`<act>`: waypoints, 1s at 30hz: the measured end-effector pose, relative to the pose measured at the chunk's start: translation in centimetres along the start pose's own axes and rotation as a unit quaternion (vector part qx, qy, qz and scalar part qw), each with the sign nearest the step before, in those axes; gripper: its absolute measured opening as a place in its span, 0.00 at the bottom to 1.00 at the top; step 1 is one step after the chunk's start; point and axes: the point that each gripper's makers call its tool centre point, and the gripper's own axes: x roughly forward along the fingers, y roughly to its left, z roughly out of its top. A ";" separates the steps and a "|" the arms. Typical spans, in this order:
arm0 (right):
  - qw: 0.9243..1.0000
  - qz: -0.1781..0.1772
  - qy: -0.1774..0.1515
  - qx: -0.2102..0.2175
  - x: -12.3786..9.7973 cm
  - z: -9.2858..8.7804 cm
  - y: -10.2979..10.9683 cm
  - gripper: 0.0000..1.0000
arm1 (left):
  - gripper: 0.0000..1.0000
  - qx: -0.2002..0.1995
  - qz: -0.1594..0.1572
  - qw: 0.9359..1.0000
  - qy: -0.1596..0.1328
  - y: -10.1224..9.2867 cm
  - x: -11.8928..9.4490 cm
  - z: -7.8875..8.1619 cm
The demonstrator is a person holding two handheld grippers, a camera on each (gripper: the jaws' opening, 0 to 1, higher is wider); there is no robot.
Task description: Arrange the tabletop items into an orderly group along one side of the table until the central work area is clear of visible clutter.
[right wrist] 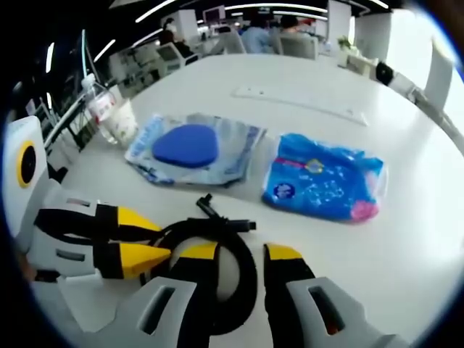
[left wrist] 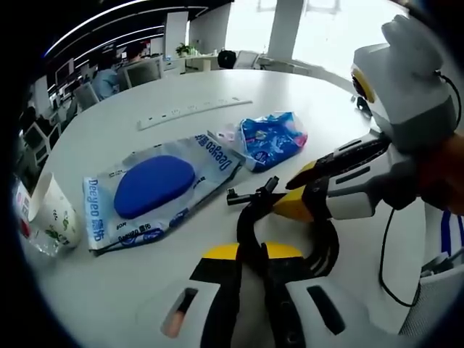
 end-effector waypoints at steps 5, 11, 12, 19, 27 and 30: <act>1.000 -0.001 -0.009 0.011 -0.6 0.2 -0.1 0.21 | 0.06 -0.004 -0.002 1.000 -0.003 0.1 -0.3 0.1; 1.000 -0.007 -0.017 0.021 -1.3 0.2 -0.4 0.21 | 0.07 -0.004 -0.006 1.000 -0.002 -0.2 -0.5 0.0; 1.000 -0.008 -0.019 0.021 -1.5 0.2 -0.4 0.21 | 0.07 -0.004 -0.007 1.000 -0.003 -0.3 -0.5 0.0; 0.999 -0.013 -0.029 0.030 -2.2 0.2 -0.5 0.23 | 0.08 -0.003 -0.016 1.000 -0.019 -0.5 -1.1 0.7; 0.999 -0.017 -0.034 0.036 -3.1 -0.3 -0.5 0.24 | 0.13 -0.002 -0.012 0.999 -0.030 0.0 -2.0 1.5; 0.998 -0.021 -0.035 0.037 -3.5 -0.5 -0.6 0.24 | 0.16 0.001 -0.011 0.999 -0.030 0.2 -2.3 1.3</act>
